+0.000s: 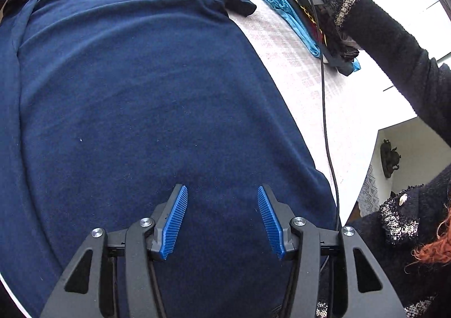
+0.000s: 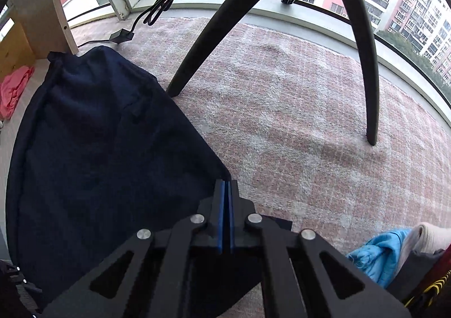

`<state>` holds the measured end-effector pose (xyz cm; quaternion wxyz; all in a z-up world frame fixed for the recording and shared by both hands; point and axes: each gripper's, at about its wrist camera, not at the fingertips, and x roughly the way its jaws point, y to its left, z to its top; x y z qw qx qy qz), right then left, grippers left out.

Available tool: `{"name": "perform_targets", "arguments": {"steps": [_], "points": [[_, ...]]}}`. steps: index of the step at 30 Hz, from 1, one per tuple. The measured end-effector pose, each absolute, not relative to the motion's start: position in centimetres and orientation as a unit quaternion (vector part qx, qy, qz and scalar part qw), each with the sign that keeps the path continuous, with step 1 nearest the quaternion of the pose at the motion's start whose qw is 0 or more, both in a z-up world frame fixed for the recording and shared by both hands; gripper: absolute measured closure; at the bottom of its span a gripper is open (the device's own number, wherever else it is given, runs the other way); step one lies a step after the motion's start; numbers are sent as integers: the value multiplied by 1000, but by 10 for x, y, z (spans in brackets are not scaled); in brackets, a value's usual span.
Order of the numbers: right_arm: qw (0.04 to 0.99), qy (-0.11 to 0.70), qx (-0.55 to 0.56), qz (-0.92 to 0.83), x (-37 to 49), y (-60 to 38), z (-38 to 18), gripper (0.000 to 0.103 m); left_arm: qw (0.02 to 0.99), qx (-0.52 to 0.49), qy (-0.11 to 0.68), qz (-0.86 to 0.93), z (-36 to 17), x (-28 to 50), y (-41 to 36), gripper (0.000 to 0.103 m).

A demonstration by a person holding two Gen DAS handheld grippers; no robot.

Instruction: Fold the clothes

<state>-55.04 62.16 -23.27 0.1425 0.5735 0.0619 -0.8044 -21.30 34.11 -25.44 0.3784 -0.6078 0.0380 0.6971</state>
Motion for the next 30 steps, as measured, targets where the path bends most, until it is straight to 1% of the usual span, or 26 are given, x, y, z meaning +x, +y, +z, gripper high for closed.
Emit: {"name": "perform_targets", "arguments": {"steps": [2, 7, 8, 9, 10, 11, 14, 16, 17, 19, 21, 24, 27, 30], "points": [[140, 68, 567, -809, -548, 620, -225, 101, 380, -607, 40, 696, -254, -214, 341, 53], [45, 33, 505, -861, -553, 648, -191, 100, 387, -604, 38, 695, -253, -216, 337, 53], [41, 25, 519, -853, -554, 651, -193, 92, 388, -604, 38, 695, -253, -216, 337, 52], [37, 16, 535, -844, -555, 655, -195, 80, 389, -603, 38, 695, -252, -217, 336, 52], [32, 3, 547, -836, -554, 659, -199, 55, 391, -603, 37, 695, -252, -217, 336, 51], [25, -13, 548, -836, -549, 663, -201, 49, 392, -602, 37, 695, -252, -218, 335, 51], [-7, -71, 548, -834, -528, 677, -203, 49, 395, -600, 36, 694, -252, -219, 333, 50], [-5, -116, 540, -833, -503, 683, -205, 49, 396, -601, 36, 693, -251, -219, 332, 50], [1, -124, 537, -835, -492, 682, -206, 49, 395, -603, 35, 692, -251, -219, 332, 53], [11, -104, 541, -834, -474, 675, -212, 49, 395, -611, 31, 685, -248, -222, 333, 54], [25, -90, 558, -824, -462, 666, -221, 49, 404, -599, 46, 690, -239, -223, 339, 54], [30, -136, 552, -822, -444, 671, -216, 52, 416, -583, 65, 694, -227, -224, 346, 54], [78, -162, 522, -834, -403, 666, -199, 52, 415, -589, 69, 690, -228, -221, 347, 54], [111, -116, 533, -831, -375, 640, -207, 52, 412, -596, 72, 686, -232, -216, 360, 54]]}}
